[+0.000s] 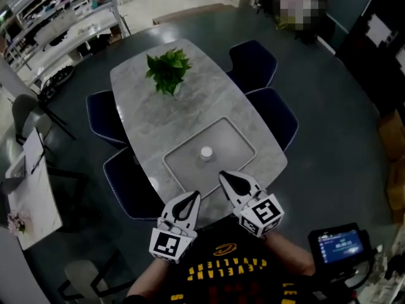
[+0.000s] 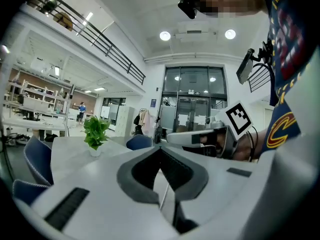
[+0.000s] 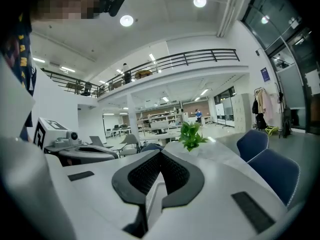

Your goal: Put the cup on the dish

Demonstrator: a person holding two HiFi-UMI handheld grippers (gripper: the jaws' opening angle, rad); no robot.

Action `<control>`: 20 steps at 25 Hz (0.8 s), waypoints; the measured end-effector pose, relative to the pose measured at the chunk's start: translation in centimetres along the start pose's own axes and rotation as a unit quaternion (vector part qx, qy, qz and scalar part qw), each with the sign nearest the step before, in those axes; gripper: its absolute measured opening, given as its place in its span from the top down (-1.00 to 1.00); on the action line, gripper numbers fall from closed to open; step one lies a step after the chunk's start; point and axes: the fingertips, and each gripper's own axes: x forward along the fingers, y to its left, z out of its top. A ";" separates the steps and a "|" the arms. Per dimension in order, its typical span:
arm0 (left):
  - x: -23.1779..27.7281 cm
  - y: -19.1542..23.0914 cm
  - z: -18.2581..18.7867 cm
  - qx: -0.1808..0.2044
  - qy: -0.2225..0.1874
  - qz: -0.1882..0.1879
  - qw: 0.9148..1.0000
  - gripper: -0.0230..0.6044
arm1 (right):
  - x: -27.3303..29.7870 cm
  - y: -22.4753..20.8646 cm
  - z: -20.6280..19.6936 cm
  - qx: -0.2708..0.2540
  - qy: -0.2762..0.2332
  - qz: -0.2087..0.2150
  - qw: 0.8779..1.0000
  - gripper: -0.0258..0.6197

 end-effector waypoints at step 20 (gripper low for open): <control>-5.0 -4.5 -2.0 0.006 0.021 -0.044 0.999 0.93 | -5.9 5.4 -0.3 -0.016 -0.040 -0.063 0.997 0.90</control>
